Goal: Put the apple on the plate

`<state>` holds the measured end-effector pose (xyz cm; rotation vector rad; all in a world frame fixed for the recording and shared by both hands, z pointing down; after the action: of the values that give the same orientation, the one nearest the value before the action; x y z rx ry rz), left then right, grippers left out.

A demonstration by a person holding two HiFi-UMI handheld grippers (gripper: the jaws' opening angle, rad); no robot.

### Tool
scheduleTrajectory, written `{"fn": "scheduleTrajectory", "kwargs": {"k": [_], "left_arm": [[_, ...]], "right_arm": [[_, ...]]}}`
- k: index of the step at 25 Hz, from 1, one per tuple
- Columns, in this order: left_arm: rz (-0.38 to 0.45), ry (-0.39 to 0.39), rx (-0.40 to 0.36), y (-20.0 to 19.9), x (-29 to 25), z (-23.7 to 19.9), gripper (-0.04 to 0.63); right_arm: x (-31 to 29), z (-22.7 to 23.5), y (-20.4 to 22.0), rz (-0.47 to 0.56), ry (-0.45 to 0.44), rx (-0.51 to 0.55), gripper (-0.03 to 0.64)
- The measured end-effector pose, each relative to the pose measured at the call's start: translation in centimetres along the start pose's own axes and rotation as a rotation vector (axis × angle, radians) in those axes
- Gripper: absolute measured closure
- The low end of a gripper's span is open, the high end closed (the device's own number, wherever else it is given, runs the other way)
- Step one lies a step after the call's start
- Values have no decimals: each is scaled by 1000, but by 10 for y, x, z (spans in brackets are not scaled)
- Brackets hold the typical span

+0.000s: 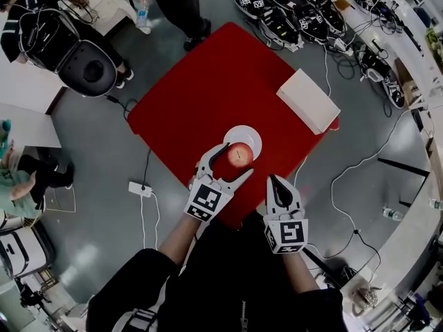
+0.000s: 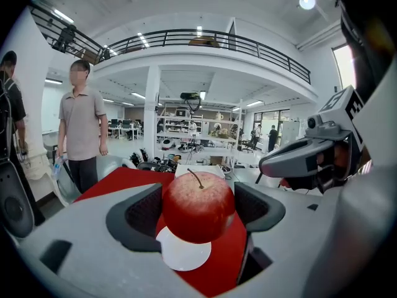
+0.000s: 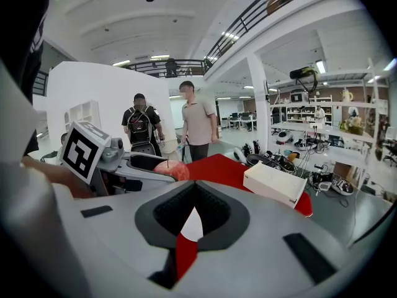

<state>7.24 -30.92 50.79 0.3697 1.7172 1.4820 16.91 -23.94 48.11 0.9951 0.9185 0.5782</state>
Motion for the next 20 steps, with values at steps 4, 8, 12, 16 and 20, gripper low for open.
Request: {"fn": "scheduleTrajectory", "kwargs": {"k": [4, 8, 12, 16, 20], "left_arm": [[3, -2, 0, -1, -8, -6, 227], [5, 2, 0, 3, -11, -8, 227], [5, 6, -2, 12, -19, -9, 227], [49, 7, -6, 21, -31, -9, 227], [63, 1, -10, 38, -47, -6, 227]], "right_arm": [[-5, 3, -2, -5, 6, -4, 606], [-5, 1, -1, -11, 19, -7, 606], [-4, 2, 2, -18, 36, -15, 606], [-2, 5, 5, -29, 56, -21, 606], [7, 10, 10, -44, 79, -26, 606]]}}
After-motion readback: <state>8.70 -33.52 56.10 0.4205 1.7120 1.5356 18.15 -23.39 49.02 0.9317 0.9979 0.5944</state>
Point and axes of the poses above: the fingertips, and each gripper's own axes: x backward along the fingers, z to its right, y out of its underside, the point moved 3 cm from there along x, backward along the fingers, and after that the axes turned 14 degrees about -y, right-handed, at the moved point
